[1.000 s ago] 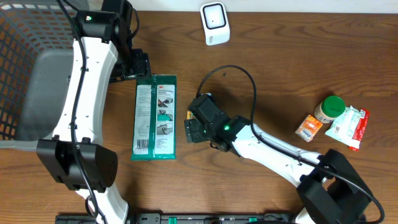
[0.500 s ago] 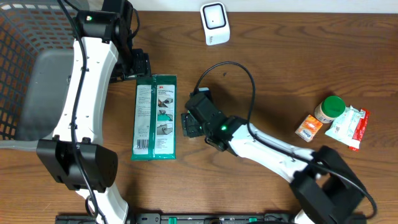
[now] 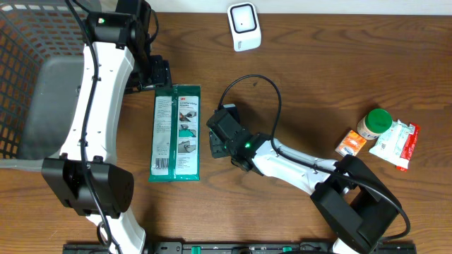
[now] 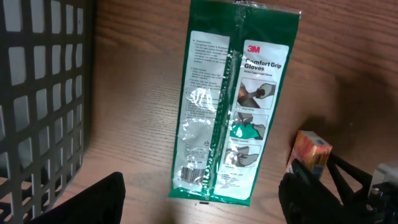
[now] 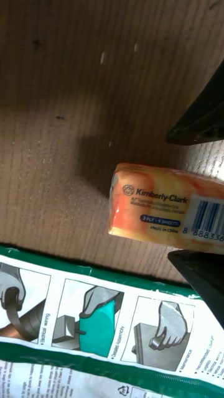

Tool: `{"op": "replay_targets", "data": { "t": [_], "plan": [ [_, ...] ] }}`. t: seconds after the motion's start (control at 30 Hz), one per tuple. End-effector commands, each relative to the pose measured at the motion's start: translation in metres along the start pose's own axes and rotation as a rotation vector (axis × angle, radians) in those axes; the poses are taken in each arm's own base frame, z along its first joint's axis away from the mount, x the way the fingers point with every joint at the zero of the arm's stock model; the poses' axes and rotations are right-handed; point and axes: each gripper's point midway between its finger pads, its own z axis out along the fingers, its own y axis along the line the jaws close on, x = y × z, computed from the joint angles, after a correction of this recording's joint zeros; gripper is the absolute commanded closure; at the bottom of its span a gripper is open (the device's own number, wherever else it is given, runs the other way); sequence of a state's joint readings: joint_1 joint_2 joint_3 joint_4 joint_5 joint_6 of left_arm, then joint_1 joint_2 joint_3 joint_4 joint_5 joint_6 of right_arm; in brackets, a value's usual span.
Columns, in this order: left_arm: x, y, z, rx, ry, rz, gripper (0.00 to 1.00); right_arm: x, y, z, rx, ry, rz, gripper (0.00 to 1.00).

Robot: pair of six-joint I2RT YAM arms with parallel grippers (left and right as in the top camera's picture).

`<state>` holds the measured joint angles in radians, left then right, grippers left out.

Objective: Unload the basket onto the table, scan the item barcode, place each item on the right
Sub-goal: 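Move the right gripper over the small orange tissue pack by the gloves, then lower the right gripper and close it on the orange tissue pack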

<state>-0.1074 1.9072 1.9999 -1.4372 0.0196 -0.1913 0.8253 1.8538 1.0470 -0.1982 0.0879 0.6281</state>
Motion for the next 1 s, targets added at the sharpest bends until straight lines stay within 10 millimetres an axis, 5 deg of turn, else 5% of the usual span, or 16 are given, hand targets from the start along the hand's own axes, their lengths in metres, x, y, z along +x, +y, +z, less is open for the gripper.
{"op": "replay_targets", "data": {
  "t": [0.0, 0.57, 0.97],
  "plan": [
    [0.000, 0.002, -0.006, -0.004, -0.020, -0.019, 0.20, -0.011, 0.003, -0.010, 0.001, -0.041, 0.001, 0.51],
    [-0.001, 0.002, -0.006, -0.004, -0.023, -0.019, 0.20, -0.029, 0.007, -0.026, 0.005, -0.108, -0.056, 0.53],
    [0.000, 0.002, -0.006, -0.003, -0.021, -0.019, 0.20, -0.021, 0.008, -0.026, 0.013, -0.085, -0.067, 0.54]
  ]
}}
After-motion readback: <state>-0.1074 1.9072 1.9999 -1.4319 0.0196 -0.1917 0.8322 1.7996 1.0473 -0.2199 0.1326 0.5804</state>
